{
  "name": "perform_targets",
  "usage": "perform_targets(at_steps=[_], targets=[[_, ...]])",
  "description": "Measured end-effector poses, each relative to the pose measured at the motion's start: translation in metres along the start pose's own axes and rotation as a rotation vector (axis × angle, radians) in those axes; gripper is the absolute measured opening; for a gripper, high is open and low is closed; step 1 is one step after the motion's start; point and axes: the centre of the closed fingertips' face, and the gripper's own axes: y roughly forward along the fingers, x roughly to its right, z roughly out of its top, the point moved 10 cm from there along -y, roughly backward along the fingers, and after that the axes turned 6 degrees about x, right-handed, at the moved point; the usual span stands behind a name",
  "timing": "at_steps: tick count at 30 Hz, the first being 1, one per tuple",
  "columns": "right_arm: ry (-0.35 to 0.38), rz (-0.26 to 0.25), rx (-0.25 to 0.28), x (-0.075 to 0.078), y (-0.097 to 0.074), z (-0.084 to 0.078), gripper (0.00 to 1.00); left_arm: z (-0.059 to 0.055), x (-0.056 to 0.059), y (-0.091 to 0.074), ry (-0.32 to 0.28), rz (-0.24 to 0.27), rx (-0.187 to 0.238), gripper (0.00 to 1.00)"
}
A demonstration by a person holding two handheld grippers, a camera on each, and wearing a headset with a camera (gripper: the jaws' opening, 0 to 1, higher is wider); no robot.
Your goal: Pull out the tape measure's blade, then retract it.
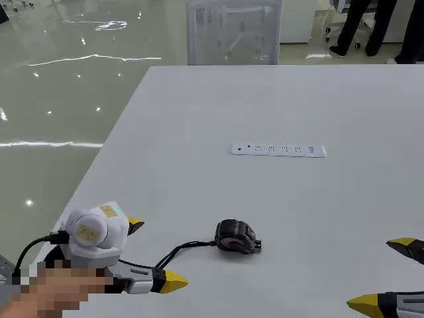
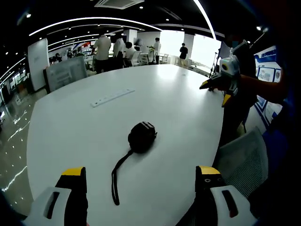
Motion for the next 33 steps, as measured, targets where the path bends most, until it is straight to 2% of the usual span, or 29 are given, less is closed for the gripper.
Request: perform_targets(at_steps=[12, 18, 33], targets=[[-0.030, 0.030, -0.011, 0.005, 0.018, 0.006, 0.83, 0.004, -0.002, 0.016, 0.018, -0.025, -0.013, 0.91], [-0.055, 0.042, -0.019, 0.009, 0.026, 0.008, 0.81, 0.008, -0.001, 0.024, 0.055, -0.046, -0.008, 0.89], [-0.088, 0.093, -0.014, 0.013, 0.052, 0.014, 0.79, 0.023, 0.004, 0.058, 0.108, -0.098, -0.018, 0.87]])
